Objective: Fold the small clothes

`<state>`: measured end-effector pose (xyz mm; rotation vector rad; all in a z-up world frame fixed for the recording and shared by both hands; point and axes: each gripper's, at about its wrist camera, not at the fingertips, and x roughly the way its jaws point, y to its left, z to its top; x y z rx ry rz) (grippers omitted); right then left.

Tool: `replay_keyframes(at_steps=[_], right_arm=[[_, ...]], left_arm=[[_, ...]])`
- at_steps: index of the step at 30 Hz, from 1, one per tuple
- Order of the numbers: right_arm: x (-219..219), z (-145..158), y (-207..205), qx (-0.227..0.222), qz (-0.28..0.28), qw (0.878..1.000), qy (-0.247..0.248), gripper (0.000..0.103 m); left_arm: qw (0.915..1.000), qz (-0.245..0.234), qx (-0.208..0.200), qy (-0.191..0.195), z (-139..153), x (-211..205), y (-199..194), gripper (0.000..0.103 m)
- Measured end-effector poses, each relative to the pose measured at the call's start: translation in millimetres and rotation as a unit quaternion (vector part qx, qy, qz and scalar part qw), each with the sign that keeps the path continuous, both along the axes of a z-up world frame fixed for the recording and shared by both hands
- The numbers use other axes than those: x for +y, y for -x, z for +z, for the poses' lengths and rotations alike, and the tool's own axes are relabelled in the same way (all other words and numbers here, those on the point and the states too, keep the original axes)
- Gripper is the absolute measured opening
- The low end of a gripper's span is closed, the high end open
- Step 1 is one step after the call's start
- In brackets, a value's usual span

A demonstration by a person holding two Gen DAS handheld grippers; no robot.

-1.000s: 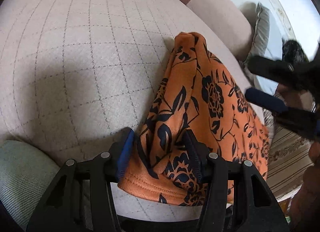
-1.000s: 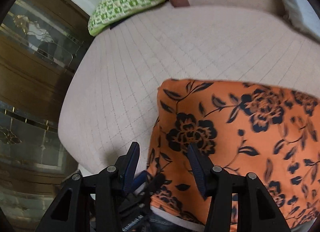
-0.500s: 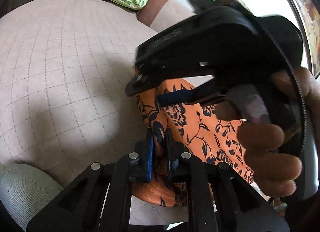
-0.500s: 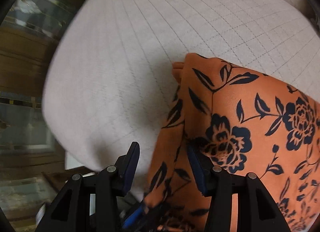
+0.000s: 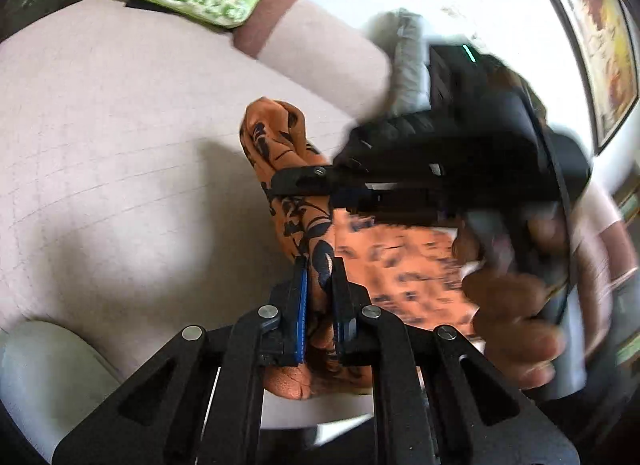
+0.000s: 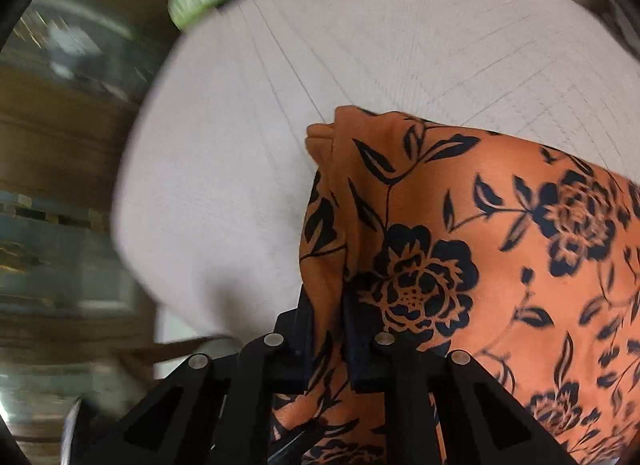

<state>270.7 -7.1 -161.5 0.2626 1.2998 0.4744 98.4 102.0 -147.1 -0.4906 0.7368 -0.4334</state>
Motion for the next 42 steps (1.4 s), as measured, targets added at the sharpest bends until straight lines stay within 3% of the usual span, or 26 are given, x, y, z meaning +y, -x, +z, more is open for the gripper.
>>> replay_keyframes(at_steps=[6, 12, 17, 19, 21, 23, 26, 28, 29, 30, 31, 33, 35, 38, 41, 42], right_arm=[[-108, 51, 54, -0.067, -0.051, 0.985, -0.148, 0.011], [-237, 88, 112, -0.140, -0.121, 0.959, -0.216, 0.011], [-343, 74, 111, -0.136, -0.202, 0.938, -0.248, 0.011], [-371, 53, 108, -0.116, -0.228, 0.930, -0.264, 0.011], [-397, 24, 97, -0.096, -0.257, 0.926, -0.259, 0.011], [-419, -10, 86, -0.071, -0.287, 0.921, -0.253, 0.011], [-439, -54, 85, -0.023, -0.331, 0.906, -0.262, 0.011], [-443, -56, 96, -0.028, -0.338, 0.904, -0.260, 0.011], [-441, -48, 106, -0.041, -0.338, 0.906, -0.250, 0.011], [-433, -33, 121, -0.068, -0.329, 0.911, -0.238, 0.013], [-425, -21, 132, -0.086, -0.315, 0.917, -0.231, 0.015], [-409, -2, 147, -0.108, -0.293, 0.929, -0.200, 0.035], [-389, 11, 167, -0.131, -0.285, 0.937, -0.157, 0.044], [-374, 3, 191, -0.120, -0.271, 0.946, -0.133, 0.044], [-357, -8, 183, -0.116, -0.267, 0.954, -0.071, 0.043], [-351, -11, 177, -0.111, -0.264, 0.957, -0.043, 0.033]], left_arm=[[0.9930, -0.075, -0.056, -0.073, 58, -89, 28, 0.009], [0.9757, -0.167, -0.082, -0.115, 83, -199, 33, 0.009], [0.9639, -0.213, -0.054, -0.151, 64, -292, 6, 0.009], [0.9612, -0.216, -0.016, -0.170, 40, -325, -11, 0.010], [0.9523, -0.229, 0.033, -0.198, 16, -346, -26, 0.011], [0.9496, -0.231, 0.081, -0.196, -1, -344, -30, 0.011], [0.9540, -0.246, 0.099, -0.140, 0, -312, -24, 0.012], [0.9577, -0.239, 0.099, -0.127, 5, -284, -19, 0.024], [0.9639, -0.217, 0.094, -0.123, 7, -264, -20, 0.031], [0.9687, -0.195, 0.089, -0.125, 7, -255, -18, 0.046], [0.9737, -0.167, 0.083, -0.130, 7, -240, -18, 0.055], [0.9782, -0.135, 0.081, -0.135, 2, -213, -6, 0.055], [0.9788, -0.115, 0.099, -0.137, -10, -199, -12, 0.055], [0.9773, -0.093, 0.123, -0.145, -34, -199, -24, 0.055], [0.9714, -0.093, 0.120, -0.182, -49, -205, -23, 0.055], [0.9696, -0.095, 0.124, -0.189, -52, -210, -24, 0.055]])
